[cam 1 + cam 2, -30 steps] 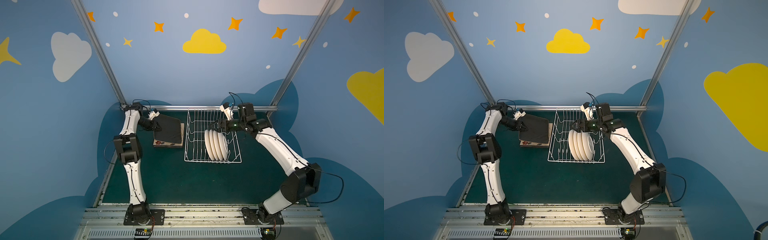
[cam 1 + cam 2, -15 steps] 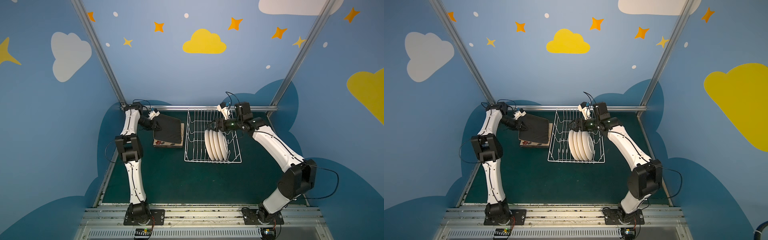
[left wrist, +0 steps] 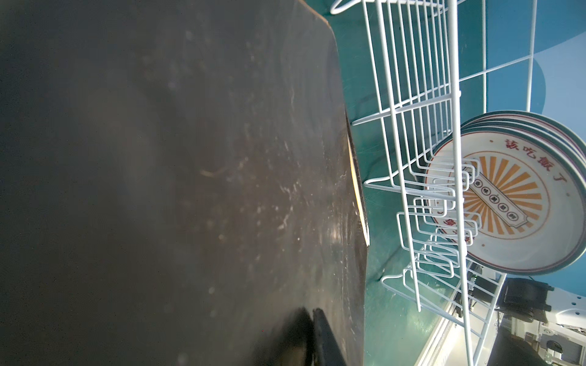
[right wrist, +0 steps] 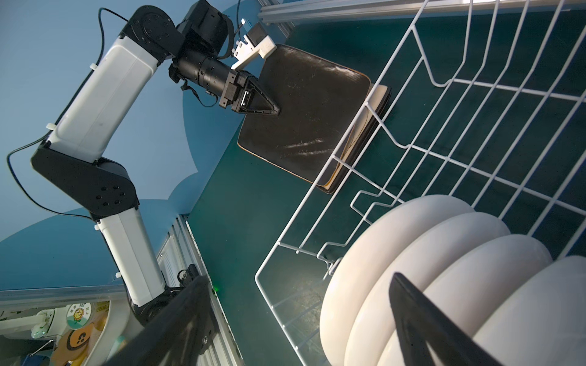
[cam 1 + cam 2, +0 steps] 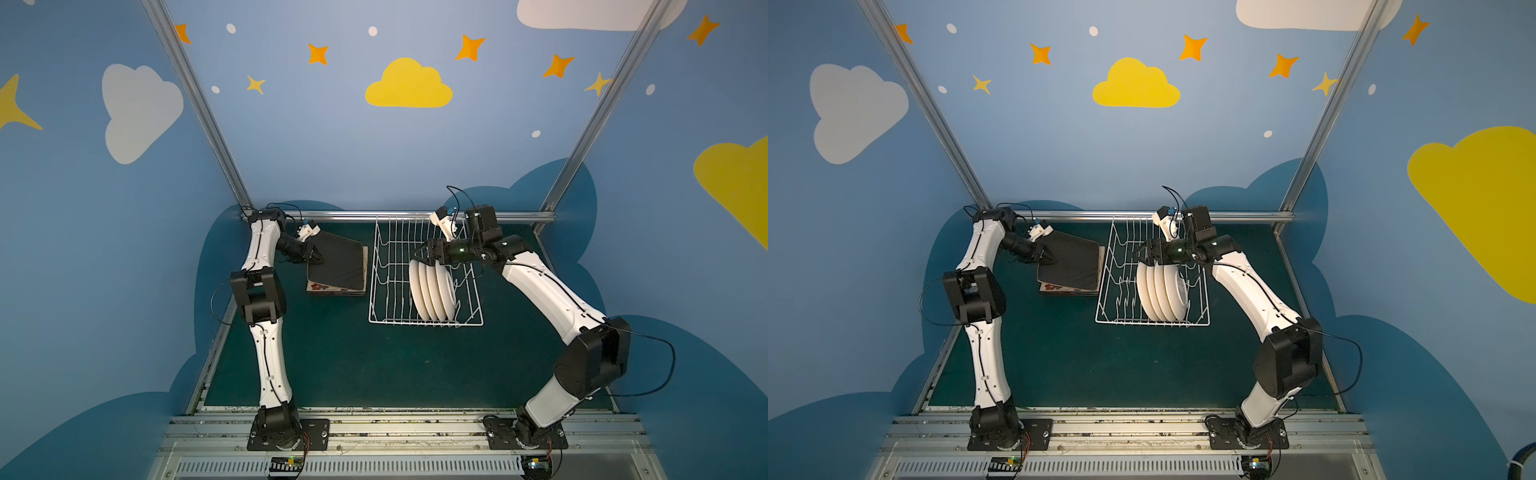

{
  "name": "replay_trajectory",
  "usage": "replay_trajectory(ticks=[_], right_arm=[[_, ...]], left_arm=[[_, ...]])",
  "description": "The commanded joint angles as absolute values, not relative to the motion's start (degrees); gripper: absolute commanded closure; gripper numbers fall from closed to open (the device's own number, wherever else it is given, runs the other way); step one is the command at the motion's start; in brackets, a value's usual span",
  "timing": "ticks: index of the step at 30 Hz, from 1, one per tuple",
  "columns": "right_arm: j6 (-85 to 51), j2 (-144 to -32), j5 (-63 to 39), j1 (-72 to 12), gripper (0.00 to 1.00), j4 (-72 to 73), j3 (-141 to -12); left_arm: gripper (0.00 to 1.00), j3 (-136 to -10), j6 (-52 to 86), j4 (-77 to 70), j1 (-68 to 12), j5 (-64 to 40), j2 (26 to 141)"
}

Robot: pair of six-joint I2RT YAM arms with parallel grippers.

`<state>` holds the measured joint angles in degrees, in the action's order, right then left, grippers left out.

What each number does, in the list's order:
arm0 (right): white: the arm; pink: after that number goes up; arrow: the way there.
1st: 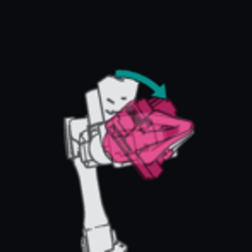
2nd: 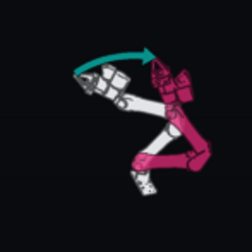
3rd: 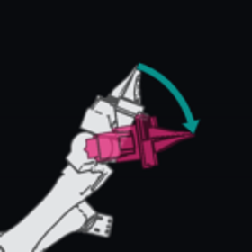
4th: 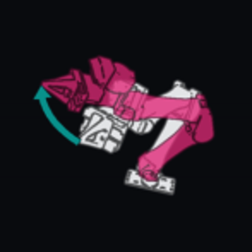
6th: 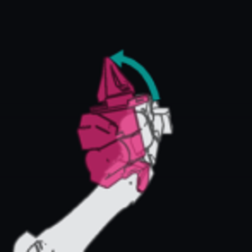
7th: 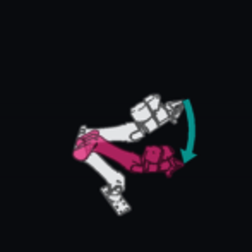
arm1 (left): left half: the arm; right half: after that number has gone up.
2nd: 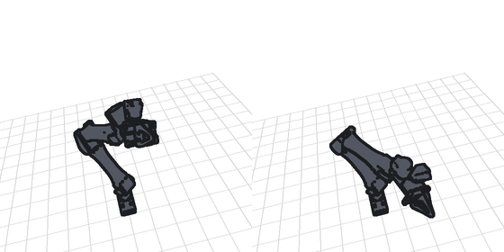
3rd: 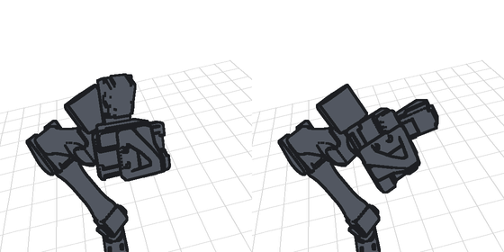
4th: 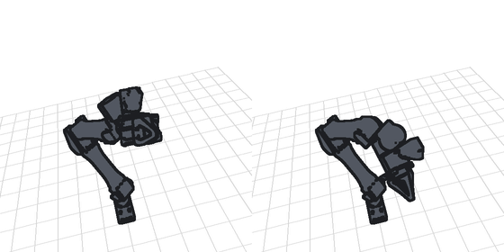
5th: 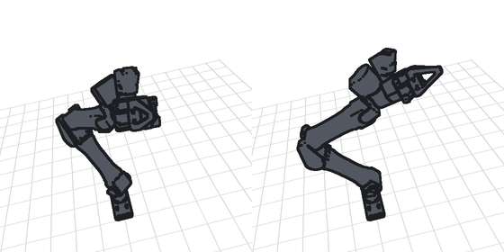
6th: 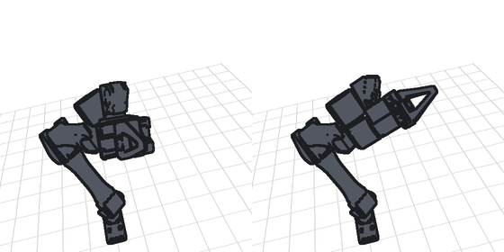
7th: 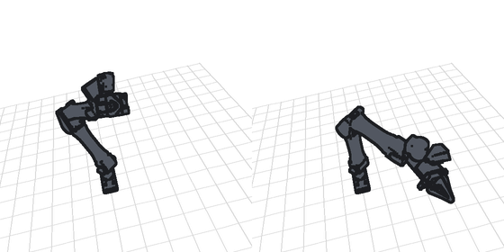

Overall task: Unload the plates from the dish rack
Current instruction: Place the plate among the plates.

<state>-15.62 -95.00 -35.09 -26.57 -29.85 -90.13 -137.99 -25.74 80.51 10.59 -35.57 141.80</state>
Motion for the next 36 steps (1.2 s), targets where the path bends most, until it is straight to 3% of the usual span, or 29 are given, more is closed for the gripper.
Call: replay_trajectory(ticks=[1,9,25,36], right_arm=[[-15.41,-95.63,-34.71,-27.13,0.12,-30.99,-92.38],[-15.49,-95.53,-33.93,-27.69,0.12,-31.42,-92.38],[-15.54,-95.01,-32.83,-29.3,0.12,-32.27,-93.36],[-15.47,-95.1,-33.28,-29.66,0.12,-31.46,-93.26]], left_arm=[[0.91,-138.06,-28.63,81.47,9.49,-34.36,143.86],[0.78,-138.29,-27.27,80.07,9.78,-31.77,145.49],[0.66,-139.62,-24.54,77.6,10.54,-25.79,147.43],[0.52,-140.36,-21.62,75.87,10.98,-21.85,147.05]])
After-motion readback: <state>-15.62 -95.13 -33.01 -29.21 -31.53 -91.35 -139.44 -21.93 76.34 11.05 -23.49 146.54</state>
